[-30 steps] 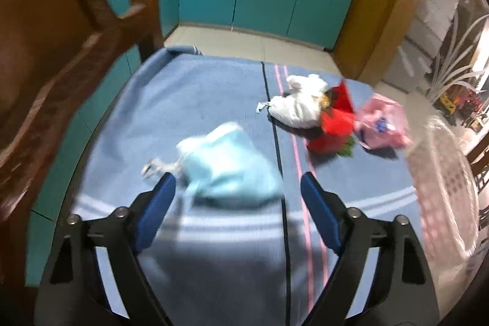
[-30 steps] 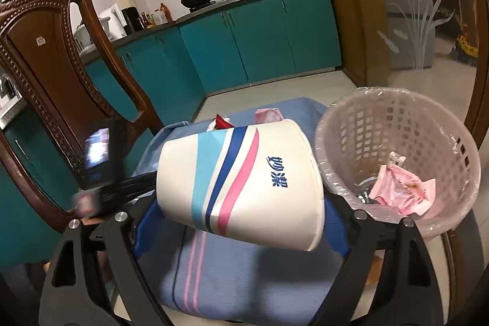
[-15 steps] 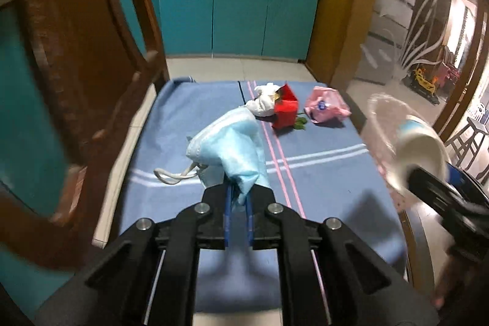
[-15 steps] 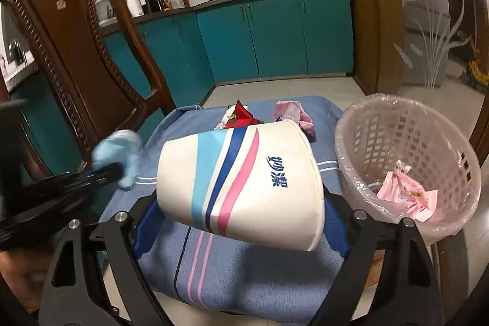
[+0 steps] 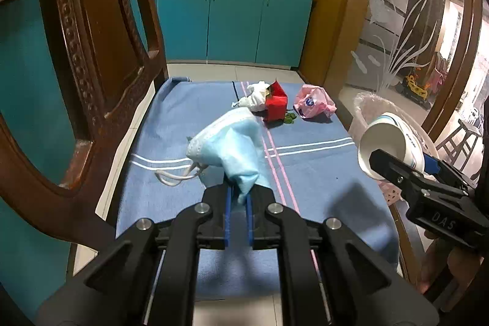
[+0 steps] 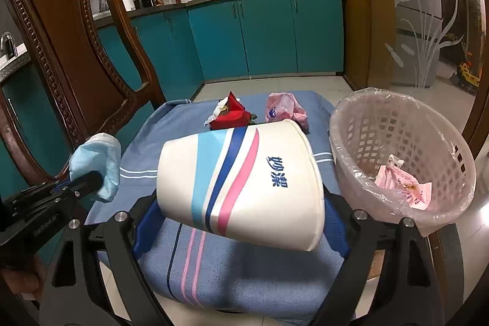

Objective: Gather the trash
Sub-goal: 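Carry the paper cup over the wastebasket and open the right gripper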

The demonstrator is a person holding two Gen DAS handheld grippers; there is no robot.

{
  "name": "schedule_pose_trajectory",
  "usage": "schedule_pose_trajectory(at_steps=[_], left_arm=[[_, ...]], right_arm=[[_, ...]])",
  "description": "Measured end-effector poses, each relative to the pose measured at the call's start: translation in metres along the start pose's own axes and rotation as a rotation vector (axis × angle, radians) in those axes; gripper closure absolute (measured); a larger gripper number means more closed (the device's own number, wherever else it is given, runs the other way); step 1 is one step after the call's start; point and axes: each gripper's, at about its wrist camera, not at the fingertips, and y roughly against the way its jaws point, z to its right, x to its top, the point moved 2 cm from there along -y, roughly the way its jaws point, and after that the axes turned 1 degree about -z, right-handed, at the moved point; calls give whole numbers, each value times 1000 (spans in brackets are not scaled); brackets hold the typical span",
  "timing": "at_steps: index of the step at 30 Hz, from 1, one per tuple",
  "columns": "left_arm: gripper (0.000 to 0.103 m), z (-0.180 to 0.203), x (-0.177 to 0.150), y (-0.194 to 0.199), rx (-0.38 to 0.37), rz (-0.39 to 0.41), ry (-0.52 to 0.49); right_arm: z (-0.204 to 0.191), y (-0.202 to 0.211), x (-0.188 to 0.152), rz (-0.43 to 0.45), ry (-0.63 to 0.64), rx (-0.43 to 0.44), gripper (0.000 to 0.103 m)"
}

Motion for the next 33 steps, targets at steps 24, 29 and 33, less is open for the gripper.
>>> schedule_pose_trajectory(at_steps=[24,29,33], left_arm=[[94,-5,-3,-2,-17,-16,14],[94,-4,-4,-5,-16,-24,12],[94,-4,-3,-5,-18,-25,16]], right_arm=[[-4,-6,-4,-9,25,-14,18],[-4,-7,-4,-10,28,-12,18],[3,-2,2,23,17,-28,18]])
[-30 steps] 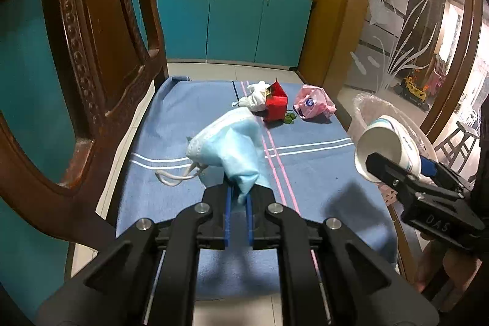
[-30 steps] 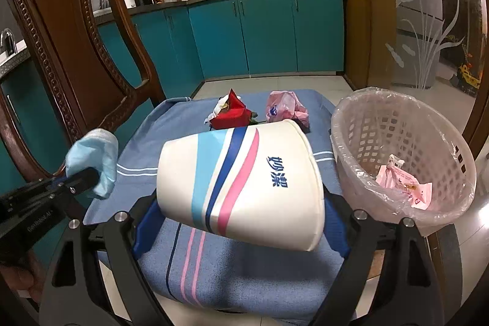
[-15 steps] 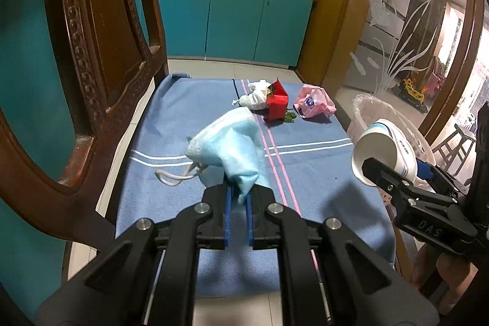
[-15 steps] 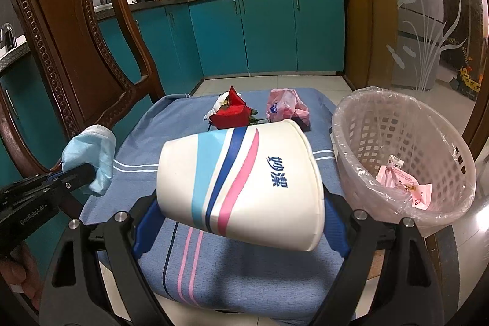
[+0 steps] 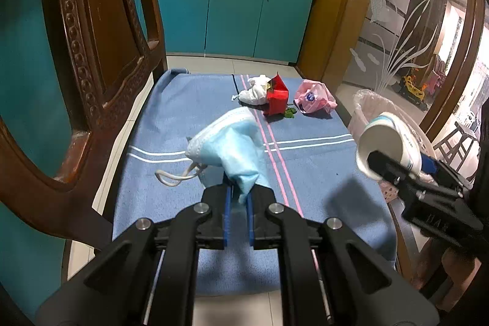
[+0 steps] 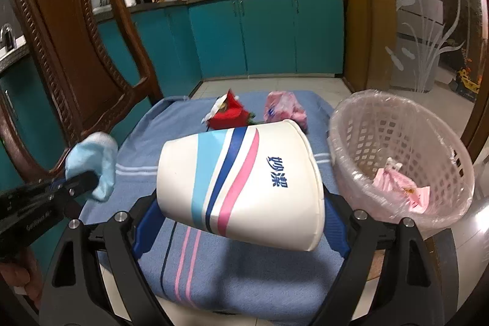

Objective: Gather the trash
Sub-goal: 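Carry the paper cup over the wastebasket and open the right gripper, then drop the blue mask into the wastebasket with the left gripper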

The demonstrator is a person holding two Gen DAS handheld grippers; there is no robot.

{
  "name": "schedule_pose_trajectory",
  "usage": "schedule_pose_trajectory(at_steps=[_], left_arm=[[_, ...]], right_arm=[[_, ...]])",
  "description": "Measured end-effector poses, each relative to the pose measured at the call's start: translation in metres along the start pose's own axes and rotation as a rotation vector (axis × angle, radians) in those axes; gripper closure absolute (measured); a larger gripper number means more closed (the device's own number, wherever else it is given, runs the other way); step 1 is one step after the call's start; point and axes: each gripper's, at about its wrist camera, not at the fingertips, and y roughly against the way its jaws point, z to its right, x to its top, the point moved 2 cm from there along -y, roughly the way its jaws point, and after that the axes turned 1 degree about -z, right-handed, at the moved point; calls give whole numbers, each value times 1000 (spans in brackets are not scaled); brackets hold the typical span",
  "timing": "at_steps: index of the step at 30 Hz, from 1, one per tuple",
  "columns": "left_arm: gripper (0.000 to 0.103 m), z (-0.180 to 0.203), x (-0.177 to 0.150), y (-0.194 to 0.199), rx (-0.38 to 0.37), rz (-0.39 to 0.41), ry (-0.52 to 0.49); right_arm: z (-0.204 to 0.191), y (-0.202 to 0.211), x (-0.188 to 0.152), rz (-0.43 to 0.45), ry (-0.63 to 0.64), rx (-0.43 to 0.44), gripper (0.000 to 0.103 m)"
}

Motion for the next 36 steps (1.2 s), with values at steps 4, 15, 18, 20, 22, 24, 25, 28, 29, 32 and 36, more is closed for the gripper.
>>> schedule_pose_trajectory(at_steps=[4,15,18,20,22,24,25,28,29,32,36], left_arm=[[93,-1,0,0,-1,-2,2],[93,2,-1,-4,-6,-10,-3],[93,3,-2,-5,-5,-14,-9],[93,6,-3,-7,-8,-23,-17],[93,11,-5,-10,-24,-33,-31],[93,23,-6,-13,-69,-42,-51],[93,30,-5,-15,-90,-46,-63],[93,66,4,-23,-165,-58,-99],[93,88,12,-27,-197,-60,-129],[91,156,43,-41,-298,-54,-198],[22,240,86,-64,-358,-9,-264]], right_arm=[[35,13,24,105,-34,-90,18],[158,-12,38,99,-262,-267,7],[156,24,45,194,-318,-229,4],[157,49,46,253,-366,-184,3],[161,70,44,300,-389,-160,3],[163,85,46,357,-402,-162,3],[165,89,46,374,-406,-169,3],[183,99,41,414,-464,-216,3],[189,100,39,418,-495,-220,3],[209,104,35,443,-588,-234,3],[218,110,35,458,-634,-234,3]])
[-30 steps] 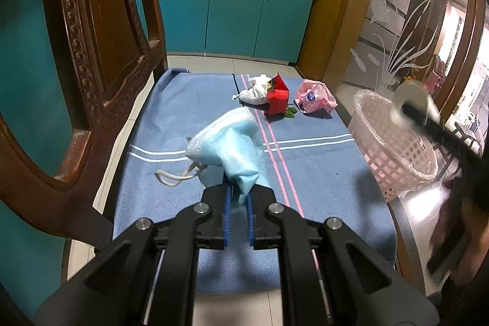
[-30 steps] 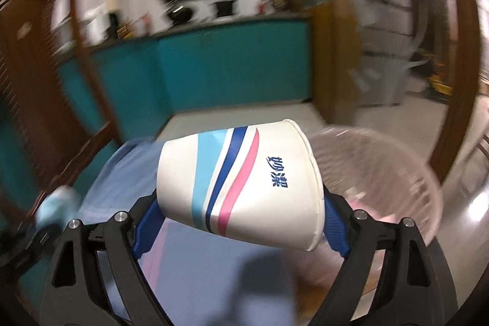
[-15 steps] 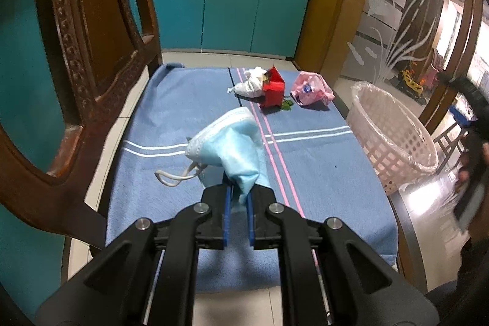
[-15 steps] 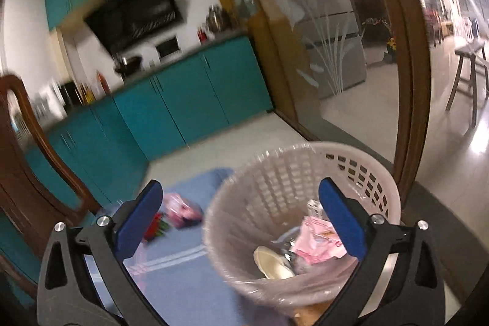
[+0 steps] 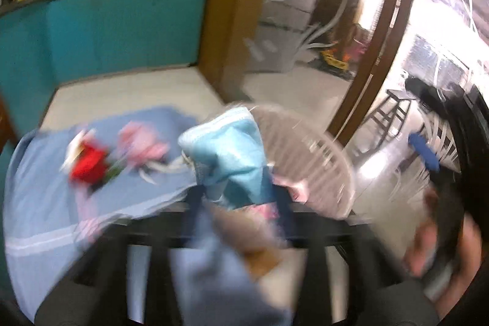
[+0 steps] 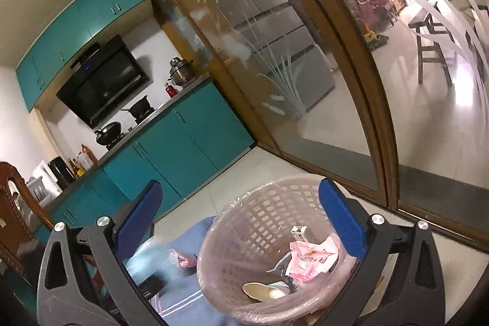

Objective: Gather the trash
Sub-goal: 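Drop the blue mask into the wastebasket with the left gripper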

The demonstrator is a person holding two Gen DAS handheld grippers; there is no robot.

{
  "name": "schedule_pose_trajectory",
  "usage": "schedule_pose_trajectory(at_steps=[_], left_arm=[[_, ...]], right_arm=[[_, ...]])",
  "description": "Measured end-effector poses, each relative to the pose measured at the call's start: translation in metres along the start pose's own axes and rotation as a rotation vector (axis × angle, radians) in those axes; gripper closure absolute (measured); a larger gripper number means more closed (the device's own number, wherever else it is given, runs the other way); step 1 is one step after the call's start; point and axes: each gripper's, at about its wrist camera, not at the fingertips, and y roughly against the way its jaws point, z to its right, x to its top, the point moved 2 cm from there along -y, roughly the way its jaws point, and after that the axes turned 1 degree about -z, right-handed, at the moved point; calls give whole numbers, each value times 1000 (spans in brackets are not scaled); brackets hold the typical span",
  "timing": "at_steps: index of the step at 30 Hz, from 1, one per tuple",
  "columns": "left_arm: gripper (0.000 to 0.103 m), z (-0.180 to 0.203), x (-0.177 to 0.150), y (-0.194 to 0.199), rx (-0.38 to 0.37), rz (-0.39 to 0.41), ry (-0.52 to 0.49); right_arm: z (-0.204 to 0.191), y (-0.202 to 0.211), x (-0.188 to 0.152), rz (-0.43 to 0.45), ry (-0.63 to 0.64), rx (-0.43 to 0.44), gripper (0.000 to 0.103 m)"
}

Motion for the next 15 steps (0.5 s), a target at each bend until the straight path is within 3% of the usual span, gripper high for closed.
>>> schedule_pose_trajectory(at_steps=[1,3,6,12,15], left_arm=[[12,11,9,-11,68,25,-33],[12,17,9,-21,140,13,-52],[12,5,-8,-11,149,-11,-46],[11,-70,-64,81,303,25,24],[9,-111,-91,130,364,59,102]], right_arm=[[-1,-1,0,-1,-3,2,3],[-2,-1,-2,-16,-2,15,3],[-11,-2,-5,-47,22,44,3],[-54,2,-35,-119,159,114,3],[-92,6,-65,-196,291,178,3]])
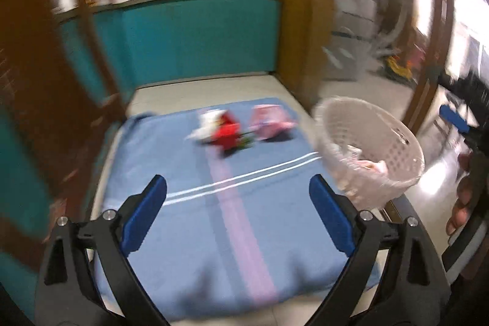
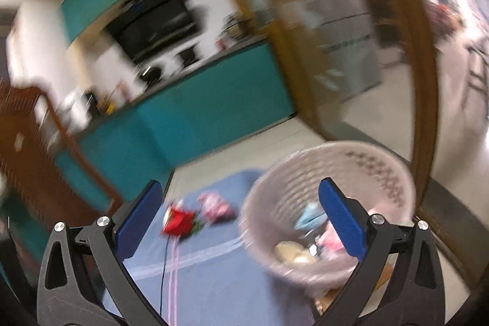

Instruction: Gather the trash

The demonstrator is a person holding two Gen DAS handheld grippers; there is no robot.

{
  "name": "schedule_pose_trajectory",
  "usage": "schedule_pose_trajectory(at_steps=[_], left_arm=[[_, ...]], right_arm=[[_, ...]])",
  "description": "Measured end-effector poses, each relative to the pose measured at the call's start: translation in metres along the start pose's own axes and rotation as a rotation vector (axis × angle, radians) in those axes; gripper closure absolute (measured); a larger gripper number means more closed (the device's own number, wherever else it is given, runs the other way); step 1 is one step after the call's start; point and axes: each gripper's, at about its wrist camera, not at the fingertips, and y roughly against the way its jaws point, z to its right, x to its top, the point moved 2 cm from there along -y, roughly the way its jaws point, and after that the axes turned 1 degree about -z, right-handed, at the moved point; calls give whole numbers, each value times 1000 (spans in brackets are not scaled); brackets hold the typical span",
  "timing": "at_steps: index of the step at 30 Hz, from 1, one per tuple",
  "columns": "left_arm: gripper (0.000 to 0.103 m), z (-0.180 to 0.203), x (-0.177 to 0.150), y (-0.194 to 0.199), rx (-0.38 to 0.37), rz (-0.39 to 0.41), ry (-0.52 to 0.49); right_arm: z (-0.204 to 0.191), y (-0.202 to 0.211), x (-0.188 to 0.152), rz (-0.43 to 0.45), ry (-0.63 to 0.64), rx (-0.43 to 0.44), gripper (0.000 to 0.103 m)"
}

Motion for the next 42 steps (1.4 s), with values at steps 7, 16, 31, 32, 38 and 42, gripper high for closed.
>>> schedule_pose_trajectory(at_steps=[7,16,31,32,38,42], left_arm=[[6,-74,-36,23,13,64,183],[6,-68,-43,3,17,25,137],[6,-67,-45,7,12,19,129],[6,-67,-46,6,11,17,129],[6,-66,-46,4,10,12,126],[6,-66,-46,3,9,11,129]], right_arm=[[-80,-19,-56,-174,259,64,3],[-93,-31,-79,-221,297,71,3],[-89,-34,-80,-236,300,59,3],[-89,-33,-80,-234,301,59,3],[-87,-34,-80,-235,299,57,3],[-88,-40,-84,-248,317,55,3]])
